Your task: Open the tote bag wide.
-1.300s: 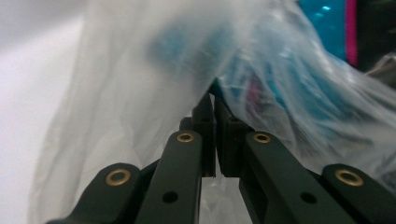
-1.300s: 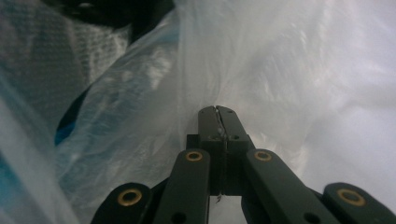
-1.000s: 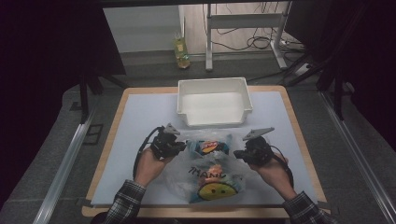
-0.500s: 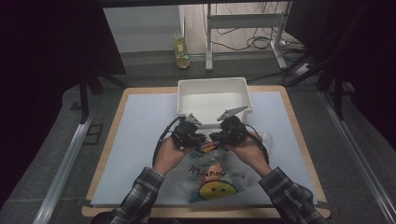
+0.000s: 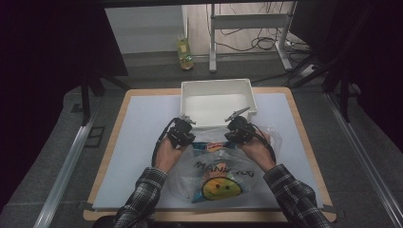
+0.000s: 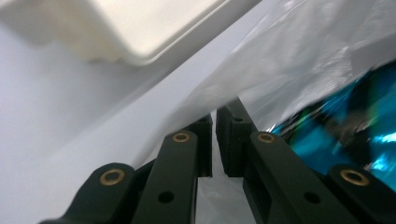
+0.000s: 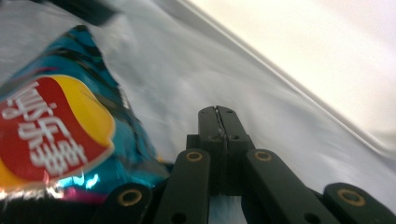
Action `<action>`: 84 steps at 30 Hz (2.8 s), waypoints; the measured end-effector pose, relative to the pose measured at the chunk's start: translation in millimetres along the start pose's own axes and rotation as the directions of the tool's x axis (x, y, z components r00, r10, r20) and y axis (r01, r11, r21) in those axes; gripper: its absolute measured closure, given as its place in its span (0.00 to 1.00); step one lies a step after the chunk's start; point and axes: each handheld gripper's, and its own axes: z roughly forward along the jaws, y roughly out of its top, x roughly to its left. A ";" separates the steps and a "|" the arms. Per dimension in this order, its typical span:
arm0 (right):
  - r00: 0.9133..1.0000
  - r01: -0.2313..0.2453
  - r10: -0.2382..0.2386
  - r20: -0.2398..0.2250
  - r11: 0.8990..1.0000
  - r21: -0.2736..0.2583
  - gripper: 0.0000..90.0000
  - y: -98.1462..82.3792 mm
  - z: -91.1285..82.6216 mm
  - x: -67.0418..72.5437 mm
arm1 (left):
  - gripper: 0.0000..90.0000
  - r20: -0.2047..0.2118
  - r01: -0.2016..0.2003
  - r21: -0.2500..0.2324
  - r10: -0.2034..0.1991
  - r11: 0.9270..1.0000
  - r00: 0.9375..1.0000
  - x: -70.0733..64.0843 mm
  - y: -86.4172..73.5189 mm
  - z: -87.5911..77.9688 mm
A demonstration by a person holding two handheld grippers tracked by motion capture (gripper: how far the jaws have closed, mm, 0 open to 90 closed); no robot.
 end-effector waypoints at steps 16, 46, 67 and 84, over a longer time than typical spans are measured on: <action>0.988 -0.147 0.145 0.049 0.988 0.036 0.99 -44.1 2.0 -44.4 | 0.95 0.066 0.003 -0.006 -0.002 1.000 0.998 8.7 -18.4 3.5; 0.984 -0.176 0.176 0.002 0.984 0.013 0.99 -27.4 4.8 -34.7 | 0.96 0.143 0.007 -0.050 0.000 0.999 0.990 -4.3 -29.1 1.1; 0.979 -0.135 0.148 -0.140 0.986 0.096 0.99 -63.6 4.3 -0.5 | 0.95 0.212 -0.036 -0.045 0.045 0.998 0.976 -12.4 -34.9 6.7; 0.991 -0.126 0.126 -0.041 0.992 0.008 0.99 -30.4 -8.0 -28.4 | 0.93 0.249 0.026 -0.043 -0.015 0.999 0.968 1.5 -19.1 10.3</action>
